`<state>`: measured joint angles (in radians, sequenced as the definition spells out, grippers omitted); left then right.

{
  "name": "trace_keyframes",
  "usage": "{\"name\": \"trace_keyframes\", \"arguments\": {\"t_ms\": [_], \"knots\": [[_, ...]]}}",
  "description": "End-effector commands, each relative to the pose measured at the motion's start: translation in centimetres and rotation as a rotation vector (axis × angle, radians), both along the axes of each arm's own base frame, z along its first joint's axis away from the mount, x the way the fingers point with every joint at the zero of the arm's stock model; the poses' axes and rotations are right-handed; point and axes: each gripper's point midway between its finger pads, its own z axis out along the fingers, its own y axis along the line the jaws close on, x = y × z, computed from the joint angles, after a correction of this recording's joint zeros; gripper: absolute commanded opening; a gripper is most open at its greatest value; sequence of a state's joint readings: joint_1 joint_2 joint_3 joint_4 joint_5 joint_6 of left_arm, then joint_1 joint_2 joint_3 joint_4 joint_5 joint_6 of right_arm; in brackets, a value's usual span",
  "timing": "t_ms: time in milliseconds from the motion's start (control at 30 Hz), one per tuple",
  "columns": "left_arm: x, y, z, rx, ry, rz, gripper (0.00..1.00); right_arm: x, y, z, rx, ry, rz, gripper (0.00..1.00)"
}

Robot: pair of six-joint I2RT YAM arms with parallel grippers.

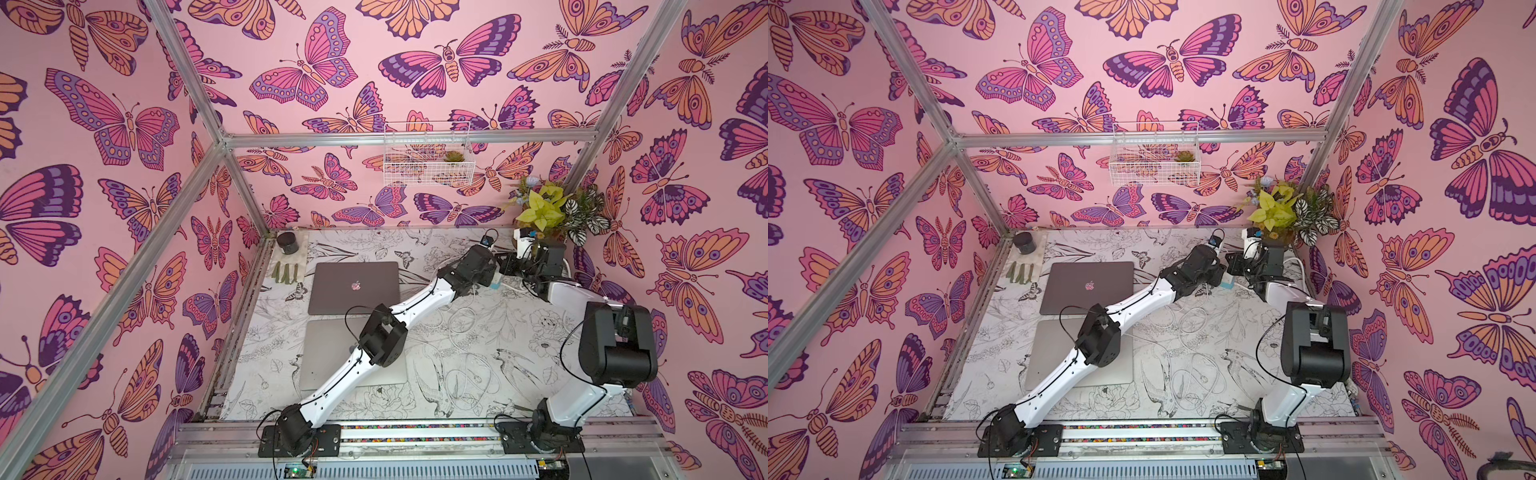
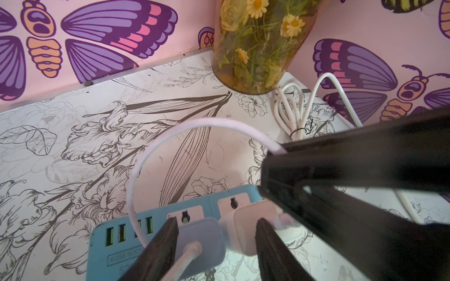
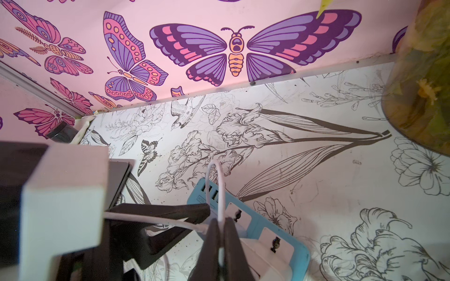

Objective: Unplug the laptop charger
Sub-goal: Remove the charging cable from the plug.

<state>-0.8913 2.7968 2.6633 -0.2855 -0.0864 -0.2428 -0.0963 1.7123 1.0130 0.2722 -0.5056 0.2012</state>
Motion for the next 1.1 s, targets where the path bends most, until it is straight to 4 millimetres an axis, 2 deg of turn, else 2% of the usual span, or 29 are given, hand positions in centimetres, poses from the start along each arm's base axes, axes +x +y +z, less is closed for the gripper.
{"name": "trace_keyframes", "arguments": {"t_ms": [0, 333, 967, 1067], "knots": [[-3.4, 0.3, -9.3, 0.189, 0.128, -0.086, 0.53, -0.1, 0.7, 3.0, 0.017, -0.055, 0.021, 0.0], [-4.1, 0.6, -11.2, 0.236, 0.149, -0.108, 0.53, 0.5, 1.0, 6.1, 0.029, -0.099, 0.04, 0.0], [-4.2, 0.6, -11.8, 0.245, 0.165, -0.11, 0.52, 1.4, 1.6, 10.8, 0.082, -0.159, 0.061, 0.0], [-4.3, 0.5, -11.9, 0.248, 0.165, -0.112, 0.52, 1.3, 1.5, 10.9, 0.077, -0.159, 0.053, 0.0]]}}
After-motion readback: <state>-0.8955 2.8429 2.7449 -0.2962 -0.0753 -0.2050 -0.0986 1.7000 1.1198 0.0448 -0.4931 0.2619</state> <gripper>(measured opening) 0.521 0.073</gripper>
